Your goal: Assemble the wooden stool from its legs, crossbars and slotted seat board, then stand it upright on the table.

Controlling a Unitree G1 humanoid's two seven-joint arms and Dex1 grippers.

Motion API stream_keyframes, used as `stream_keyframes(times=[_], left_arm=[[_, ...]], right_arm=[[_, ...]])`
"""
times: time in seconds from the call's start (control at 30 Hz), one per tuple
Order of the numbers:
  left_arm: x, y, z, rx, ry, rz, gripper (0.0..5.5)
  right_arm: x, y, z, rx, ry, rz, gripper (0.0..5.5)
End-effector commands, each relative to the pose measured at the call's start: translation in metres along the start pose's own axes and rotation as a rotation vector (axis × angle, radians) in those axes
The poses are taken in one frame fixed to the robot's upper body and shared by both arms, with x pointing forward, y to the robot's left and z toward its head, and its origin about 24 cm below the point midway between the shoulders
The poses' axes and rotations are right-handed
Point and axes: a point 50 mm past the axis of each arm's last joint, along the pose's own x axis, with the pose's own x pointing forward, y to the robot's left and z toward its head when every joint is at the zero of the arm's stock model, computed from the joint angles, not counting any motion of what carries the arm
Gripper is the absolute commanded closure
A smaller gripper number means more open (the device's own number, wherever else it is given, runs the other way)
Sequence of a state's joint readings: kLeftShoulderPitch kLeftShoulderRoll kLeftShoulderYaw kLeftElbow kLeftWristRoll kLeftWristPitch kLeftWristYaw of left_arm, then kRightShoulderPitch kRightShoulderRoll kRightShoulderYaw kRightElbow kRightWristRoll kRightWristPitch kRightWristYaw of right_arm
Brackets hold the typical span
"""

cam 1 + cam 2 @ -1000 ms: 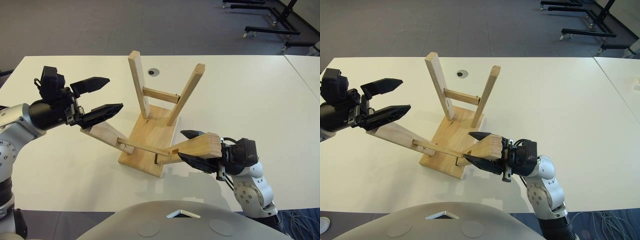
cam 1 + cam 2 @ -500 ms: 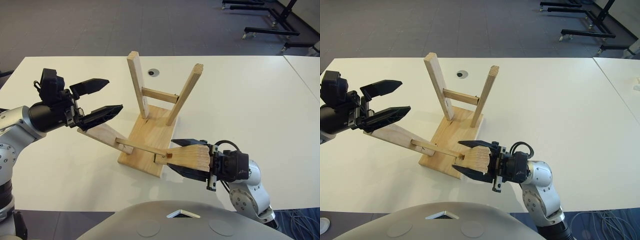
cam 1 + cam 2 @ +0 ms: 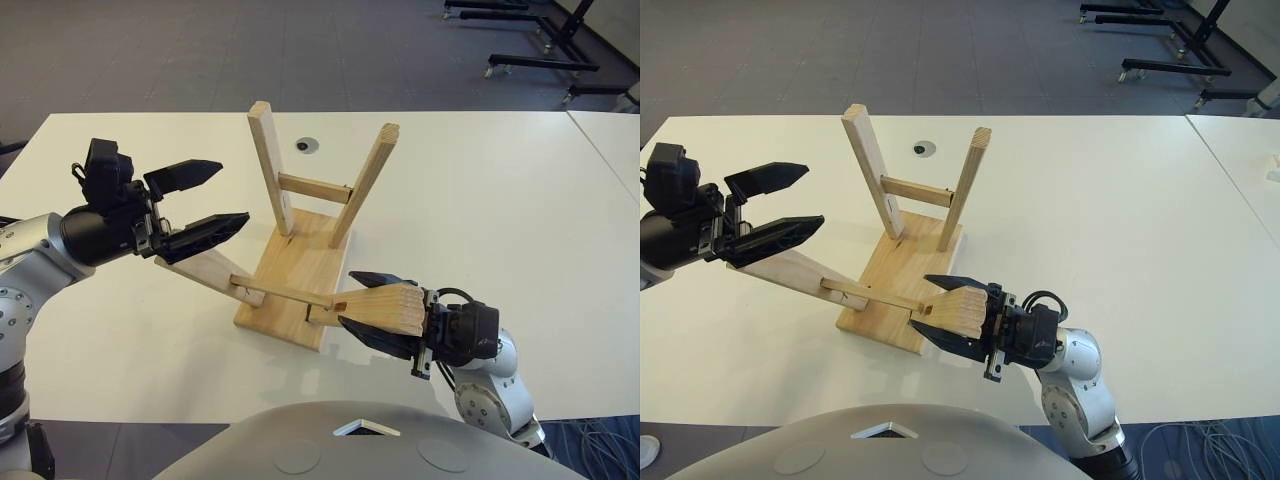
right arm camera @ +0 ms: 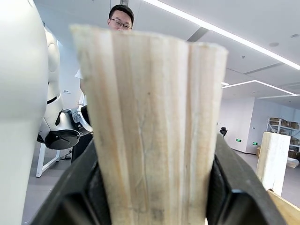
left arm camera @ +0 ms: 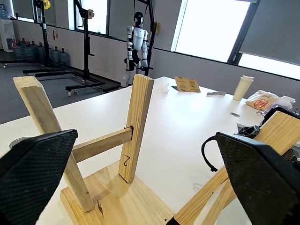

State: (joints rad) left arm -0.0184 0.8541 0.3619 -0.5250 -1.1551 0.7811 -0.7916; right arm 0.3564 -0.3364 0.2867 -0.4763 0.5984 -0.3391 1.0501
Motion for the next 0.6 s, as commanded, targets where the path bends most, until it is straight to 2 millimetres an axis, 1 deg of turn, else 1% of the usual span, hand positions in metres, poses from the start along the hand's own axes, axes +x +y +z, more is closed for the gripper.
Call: stream_keyframes(times=[0.03, 0.13, 0.27, 0.4, 0.5, 0.6], left_arm=[[0.003, -0.003, -0.003, -0.001, 0.032, -0.004, 0.10], [0.004, -0.004, -0.005, -0.008, 0.032, -0.009, 0.10], [0.003, -0.009, -0.010, -0.020, 0.026, 0.004, 0.10], [0.003, -0.018, -0.017, -0.037, 0.004, 0.033, 0.10], [0.002, -0.027, -0.023, -0.050, -0.020, 0.069, 0.10], [0.001, -0.036, -0.031, -0.071, -0.049, 0.110, 0.10]], right_arm=[[-0.005, 0.004, -0.013, 0.056, 0.078, 0.016, 3.45], [-0.008, 0.006, -0.013, 0.061, 0.089, 0.007, 3.45], [-0.007, -0.001, -0.011, 0.075, 0.108, -0.018, 3.45], [-0.003, -0.004, 0.001, 0.125, 0.097, -0.040, 3.45], [-0.004, -0.006, 0.011, 0.166, 0.123, -0.046, 3.45], [-0.008, -0.009, 0.016, 0.204, 0.157, -0.017, 3.45]])
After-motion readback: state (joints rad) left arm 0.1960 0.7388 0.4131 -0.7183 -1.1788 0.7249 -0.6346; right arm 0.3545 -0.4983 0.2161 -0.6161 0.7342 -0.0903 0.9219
